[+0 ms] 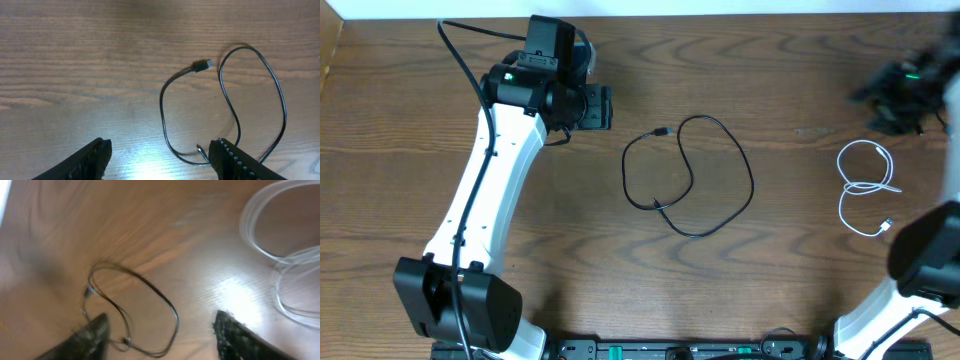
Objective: Untangle cables
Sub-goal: 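Move the right gripper back to the black cable and grasp it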
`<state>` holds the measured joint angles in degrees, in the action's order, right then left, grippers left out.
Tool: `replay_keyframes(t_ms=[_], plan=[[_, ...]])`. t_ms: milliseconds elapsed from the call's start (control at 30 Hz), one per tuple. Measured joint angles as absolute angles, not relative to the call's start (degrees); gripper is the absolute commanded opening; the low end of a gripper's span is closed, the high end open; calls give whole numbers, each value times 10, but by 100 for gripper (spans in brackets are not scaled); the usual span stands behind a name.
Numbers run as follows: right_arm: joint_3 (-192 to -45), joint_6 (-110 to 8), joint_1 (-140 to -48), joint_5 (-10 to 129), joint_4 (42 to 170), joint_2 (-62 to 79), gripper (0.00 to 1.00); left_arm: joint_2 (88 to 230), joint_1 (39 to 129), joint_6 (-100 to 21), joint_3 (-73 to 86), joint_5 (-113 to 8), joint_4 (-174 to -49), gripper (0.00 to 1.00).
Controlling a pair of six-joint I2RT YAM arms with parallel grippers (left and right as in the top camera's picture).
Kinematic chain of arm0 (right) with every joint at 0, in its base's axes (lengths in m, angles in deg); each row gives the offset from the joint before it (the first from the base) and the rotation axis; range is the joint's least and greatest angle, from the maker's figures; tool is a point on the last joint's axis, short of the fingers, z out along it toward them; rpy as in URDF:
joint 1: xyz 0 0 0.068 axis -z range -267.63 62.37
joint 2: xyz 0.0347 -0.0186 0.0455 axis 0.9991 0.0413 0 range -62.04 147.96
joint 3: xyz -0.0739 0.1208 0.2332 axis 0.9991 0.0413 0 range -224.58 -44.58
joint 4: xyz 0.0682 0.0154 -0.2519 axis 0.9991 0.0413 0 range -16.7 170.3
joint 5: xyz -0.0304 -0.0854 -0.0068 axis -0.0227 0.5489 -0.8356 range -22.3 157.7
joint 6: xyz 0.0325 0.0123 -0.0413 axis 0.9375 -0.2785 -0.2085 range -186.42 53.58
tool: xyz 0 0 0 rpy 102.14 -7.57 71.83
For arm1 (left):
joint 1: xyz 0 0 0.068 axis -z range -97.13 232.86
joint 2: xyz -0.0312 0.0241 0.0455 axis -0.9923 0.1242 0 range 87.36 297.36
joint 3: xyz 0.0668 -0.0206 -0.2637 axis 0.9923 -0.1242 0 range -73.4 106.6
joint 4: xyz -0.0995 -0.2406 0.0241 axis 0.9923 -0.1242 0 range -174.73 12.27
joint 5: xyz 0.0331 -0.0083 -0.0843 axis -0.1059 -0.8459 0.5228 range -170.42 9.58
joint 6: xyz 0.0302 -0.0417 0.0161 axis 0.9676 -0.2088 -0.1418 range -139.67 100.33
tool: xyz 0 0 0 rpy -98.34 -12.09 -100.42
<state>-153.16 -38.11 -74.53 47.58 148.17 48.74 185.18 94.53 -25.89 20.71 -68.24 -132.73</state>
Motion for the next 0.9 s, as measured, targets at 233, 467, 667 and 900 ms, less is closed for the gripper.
replay_keyframes(t_ms=[233,467,667,900], plan=[[-1532,-393,-947,551,1457,488,99,1852,899,-273,207,-678,-1328,68],[-1532,-337,-1076,624,1453,515,99,1852,832,-274,207,-678,-1338,68],[-1532,-257,-1149,655,1469,592,87,1852,810,-274,207,-678,-1343,68],[-1532,-188,-1195,663,1483,673,78,1852,806,-274,207,-678,-1344,68]])
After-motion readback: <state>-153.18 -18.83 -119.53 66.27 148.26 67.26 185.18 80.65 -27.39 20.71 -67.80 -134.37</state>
